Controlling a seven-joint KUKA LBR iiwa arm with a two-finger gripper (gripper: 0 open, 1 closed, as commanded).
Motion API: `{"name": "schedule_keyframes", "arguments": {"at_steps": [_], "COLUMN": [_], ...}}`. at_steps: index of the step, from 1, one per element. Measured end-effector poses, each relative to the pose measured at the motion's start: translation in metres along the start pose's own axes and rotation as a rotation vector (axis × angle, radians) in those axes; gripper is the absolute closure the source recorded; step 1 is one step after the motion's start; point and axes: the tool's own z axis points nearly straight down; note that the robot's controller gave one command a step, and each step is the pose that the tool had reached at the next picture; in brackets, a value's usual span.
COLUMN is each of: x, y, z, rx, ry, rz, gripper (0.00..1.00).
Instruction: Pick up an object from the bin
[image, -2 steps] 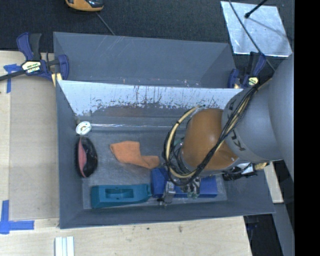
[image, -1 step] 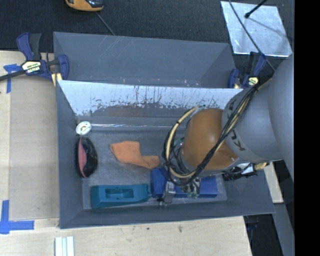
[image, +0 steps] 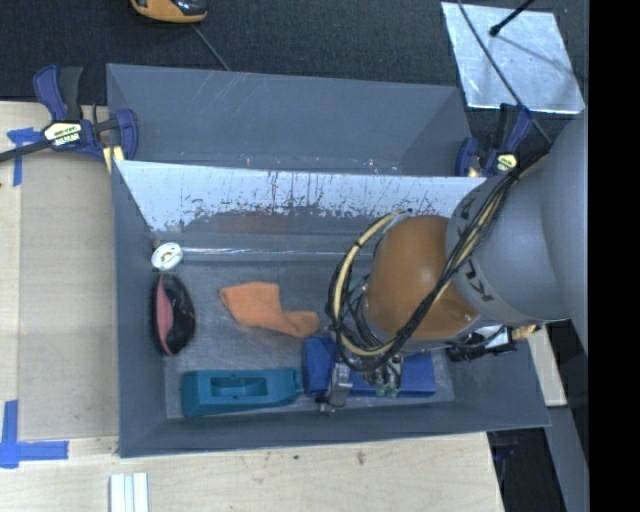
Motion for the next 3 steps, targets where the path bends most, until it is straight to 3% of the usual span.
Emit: {"name": "schedule_keyframes", "arguments": {"at_steps": [1, 3], "x": [0.002, 0.0], "y": [0.0, 0.0], "z": [-0.021, -0.059], "rx": [0.001, 0.0], "ry": [0.005, -0.002], "rz": [0.0, -0.001], "gripper": [1.0, 1.0]}}
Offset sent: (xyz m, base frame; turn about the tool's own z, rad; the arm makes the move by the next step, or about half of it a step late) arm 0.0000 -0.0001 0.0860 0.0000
